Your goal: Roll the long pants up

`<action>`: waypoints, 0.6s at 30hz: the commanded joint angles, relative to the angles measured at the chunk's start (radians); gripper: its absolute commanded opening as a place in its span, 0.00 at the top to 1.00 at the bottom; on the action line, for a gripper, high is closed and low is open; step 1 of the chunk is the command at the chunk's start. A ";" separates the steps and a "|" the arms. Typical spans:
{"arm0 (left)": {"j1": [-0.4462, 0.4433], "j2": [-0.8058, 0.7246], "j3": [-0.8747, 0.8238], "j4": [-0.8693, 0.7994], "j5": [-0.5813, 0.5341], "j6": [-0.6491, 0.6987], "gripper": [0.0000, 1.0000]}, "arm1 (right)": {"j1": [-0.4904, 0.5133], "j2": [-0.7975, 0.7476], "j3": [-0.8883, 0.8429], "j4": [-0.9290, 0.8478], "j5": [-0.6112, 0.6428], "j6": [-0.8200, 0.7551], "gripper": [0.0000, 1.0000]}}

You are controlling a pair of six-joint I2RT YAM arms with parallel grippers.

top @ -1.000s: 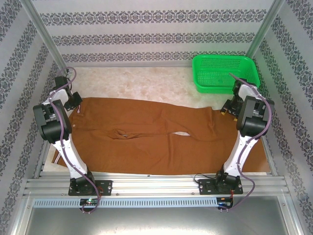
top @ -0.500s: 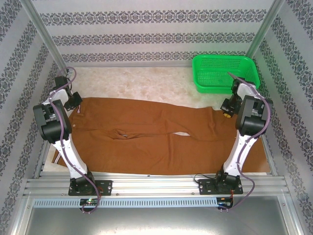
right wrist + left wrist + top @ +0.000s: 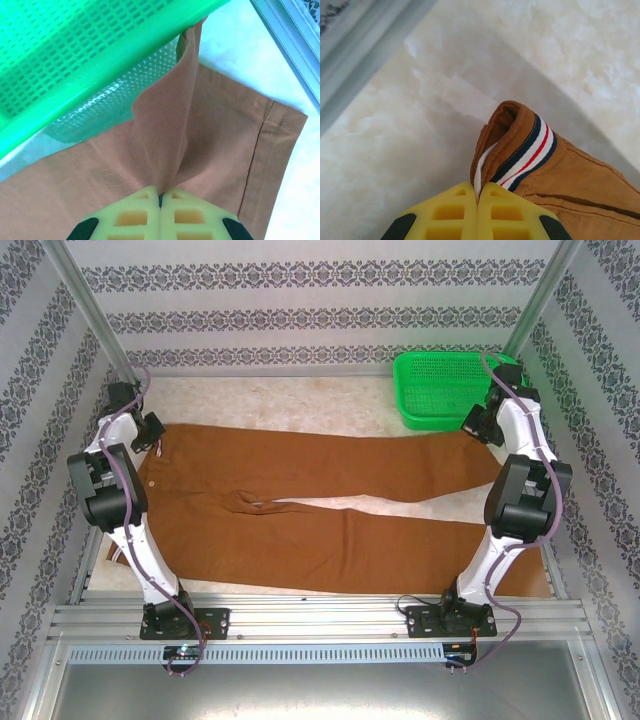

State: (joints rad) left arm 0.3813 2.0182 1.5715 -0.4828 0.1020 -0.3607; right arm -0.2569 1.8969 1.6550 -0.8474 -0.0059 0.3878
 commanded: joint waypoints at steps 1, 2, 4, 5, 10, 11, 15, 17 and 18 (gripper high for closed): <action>-0.002 -0.118 0.023 0.018 -0.087 -0.019 1.00 | 0.013 -0.038 -0.005 0.028 -0.007 0.024 1.00; -0.001 -0.119 0.055 -0.005 -0.087 -0.015 1.00 | 0.011 -0.037 -0.002 0.032 -0.012 0.026 1.00; -0.002 -0.117 0.105 -0.046 -0.088 -0.015 1.00 | 0.010 -0.035 0.004 0.034 -0.024 0.029 1.00; -0.001 -0.119 0.125 -0.061 -0.083 -0.015 1.00 | 0.012 -0.041 0.000 0.038 -0.029 0.036 1.00; -0.002 -0.154 0.154 -0.090 -0.097 -0.035 1.00 | 0.028 -0.194 -0.155 0.178 0.011 0.073 1.00; 0.002 -0.157 0.159 -0.086 -0.099 -0.037 1.00 | 0.027 -0.226 -0.177 0.207 0.024 0.072 1.00; 0.013 -0.122 0.250 -0.138 -0.081 -0.047 1.00 | 0.016 -0.276 -0.120 0.191 0.062 0.045 1.00; 0.013 -0.118 0.274 -0.157 -0.082 -0.056 1.00 | 0.013 -0.275 -0.073 0.161 0.063 0.039 1.00; 0.013 -0.124 0.272 -0.153 -0.084 -0.061 1.00 | 0.013 -0.280 -0.060 0.155 0.062 0.041 1.00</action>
State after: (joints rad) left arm 0.3813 1.9091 1.7863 -0.6250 0.0509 -0.3904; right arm -0.2337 1.6417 1.5372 -0.7124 0.0029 0.4355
